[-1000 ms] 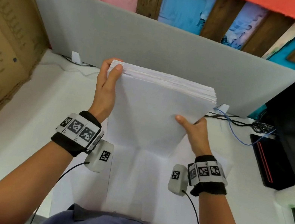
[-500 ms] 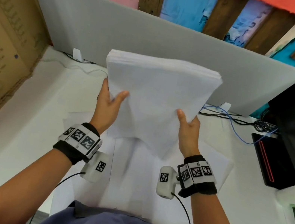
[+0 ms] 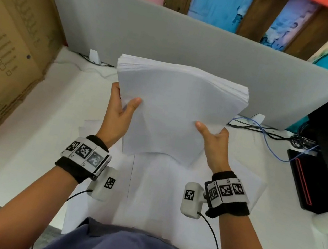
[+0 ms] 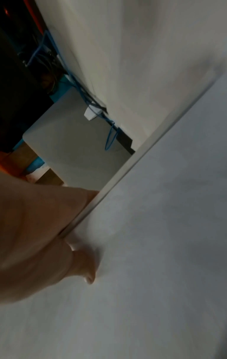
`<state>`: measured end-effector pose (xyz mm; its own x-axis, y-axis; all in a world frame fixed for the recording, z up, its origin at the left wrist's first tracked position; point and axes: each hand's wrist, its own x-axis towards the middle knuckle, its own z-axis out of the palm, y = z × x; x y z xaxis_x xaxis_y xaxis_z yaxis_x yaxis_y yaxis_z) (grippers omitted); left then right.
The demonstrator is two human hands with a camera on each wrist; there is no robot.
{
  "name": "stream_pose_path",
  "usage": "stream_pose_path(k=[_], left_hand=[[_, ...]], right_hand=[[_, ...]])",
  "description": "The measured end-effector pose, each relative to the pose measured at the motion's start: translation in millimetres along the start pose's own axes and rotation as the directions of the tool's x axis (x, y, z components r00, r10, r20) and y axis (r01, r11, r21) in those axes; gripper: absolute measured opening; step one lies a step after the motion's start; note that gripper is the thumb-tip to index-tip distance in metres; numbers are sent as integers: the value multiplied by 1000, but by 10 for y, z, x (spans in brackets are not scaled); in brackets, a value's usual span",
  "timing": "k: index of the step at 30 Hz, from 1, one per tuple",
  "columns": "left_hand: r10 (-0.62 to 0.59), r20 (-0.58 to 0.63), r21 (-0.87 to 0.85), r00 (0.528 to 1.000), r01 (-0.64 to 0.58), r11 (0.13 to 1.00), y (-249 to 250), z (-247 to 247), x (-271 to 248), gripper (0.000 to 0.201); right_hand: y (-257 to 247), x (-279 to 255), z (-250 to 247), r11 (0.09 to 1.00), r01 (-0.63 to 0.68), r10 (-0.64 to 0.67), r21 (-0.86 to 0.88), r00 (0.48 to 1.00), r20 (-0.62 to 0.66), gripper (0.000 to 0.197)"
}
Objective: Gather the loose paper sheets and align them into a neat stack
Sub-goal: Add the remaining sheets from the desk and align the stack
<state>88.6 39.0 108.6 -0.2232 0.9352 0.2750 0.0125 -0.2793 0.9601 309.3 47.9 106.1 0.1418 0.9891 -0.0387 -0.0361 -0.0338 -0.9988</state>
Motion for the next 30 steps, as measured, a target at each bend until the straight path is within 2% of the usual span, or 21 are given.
stream_pose_path(k=[2,5,8,11,13,15,19,21,24,26,30], left_hand=[[-42,25,17,999,42,999,-143,10,-65,37],[-163,81,97,983,155,983,-337,35,-84,49],[-179,159,105,971,164,981,-280,-30,50,51],[-245,308,7,919,255,967,-80,-91,174,47],[-281,344,4,896,297,955,-5,-59,207,50],[-272,303,4,913,284,959,26,-4,218,32],[-211,178,-20,961,218,976,-5,4,217,24],[-208,160,-44,965,217,975,-43,-29,166,29],[-201,213,-73,956,221,972,-23,-122,136,44],[-207,199,-90,958,228,969,3,-217,147,56],[-232,175,-55,957,245,968,-83,-304,86,54]], right_hand=[[121,-43,5,998,-53,53,-18,999,10,19],[206,-48,31,991,-128,128,-31,992,-9,14],[43,31,-28,997,-71,71,19,996,-55,14],[-167,78,-130,995,-16,25,103,996,-82,15],[-279,74,-152,990,16,-7,142,998,-62,18],[-351,52,-163,992,41,-39,122,999,-19,20],[-271,-21,-157,1000,-2,2,-8,998,61,25],[-191,-74,-98,1000,-16,17,-13,1000,20,22],[-112,-118,13,998,-23,25,55,999,-39,21],[-22,-150,87,998,-48,48,47,999,-2,19],[229,-234,205,988,-149,147,32,988,39,22]])
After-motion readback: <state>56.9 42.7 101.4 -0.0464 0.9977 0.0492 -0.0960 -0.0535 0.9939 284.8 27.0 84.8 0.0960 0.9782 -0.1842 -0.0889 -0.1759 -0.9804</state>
